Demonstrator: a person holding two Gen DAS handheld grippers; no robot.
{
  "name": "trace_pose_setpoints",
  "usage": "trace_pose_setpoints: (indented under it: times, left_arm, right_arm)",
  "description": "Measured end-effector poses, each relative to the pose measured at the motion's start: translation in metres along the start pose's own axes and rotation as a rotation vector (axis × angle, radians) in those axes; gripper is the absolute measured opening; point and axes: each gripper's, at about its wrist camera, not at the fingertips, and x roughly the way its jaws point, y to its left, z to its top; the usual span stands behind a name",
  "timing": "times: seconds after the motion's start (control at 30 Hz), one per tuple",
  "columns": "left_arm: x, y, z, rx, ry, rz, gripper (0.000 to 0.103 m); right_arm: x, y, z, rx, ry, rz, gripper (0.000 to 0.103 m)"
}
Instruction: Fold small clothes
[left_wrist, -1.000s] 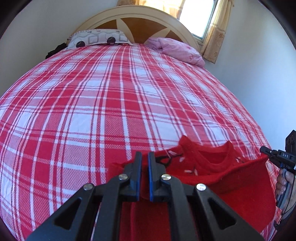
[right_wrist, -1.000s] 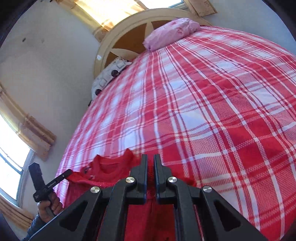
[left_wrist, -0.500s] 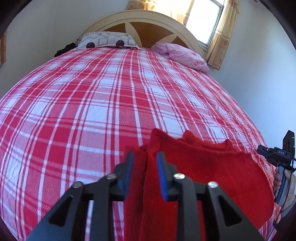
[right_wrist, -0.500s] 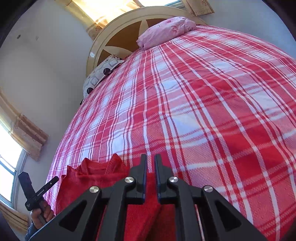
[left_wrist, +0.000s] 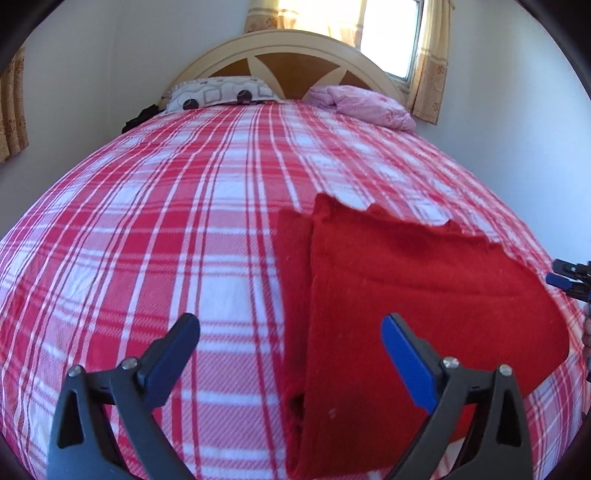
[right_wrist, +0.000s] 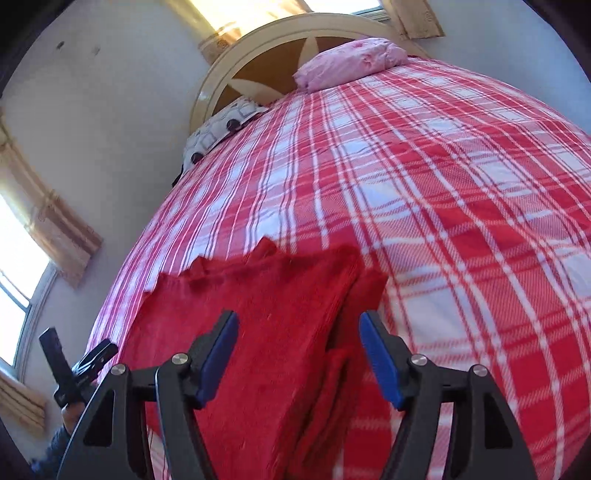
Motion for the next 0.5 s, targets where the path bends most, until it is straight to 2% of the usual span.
trace_pose_setpoints:
  times: [0.17,0.37,0.5]
  left_arm:
    - [0.012,0.014,-0.012,-0.069,0.071,0.007,0.101]
    - [0.019,0.01,-0.02,-0.069,0.119,0.016,0.099]
    - [0.012,0.009,-0.028,-0.07,0.119,0.009,0.098]
  right_arm:
    - [-0.004,0.004,-0.034,0.017,0.051,0.001,0.069]
    - [-0.003,0.0,-0.06,0.018,0.089,-0.038,0.069]
    - [-0.006,-0.002,-0.073,0.047,0.091,0.02,0.069]
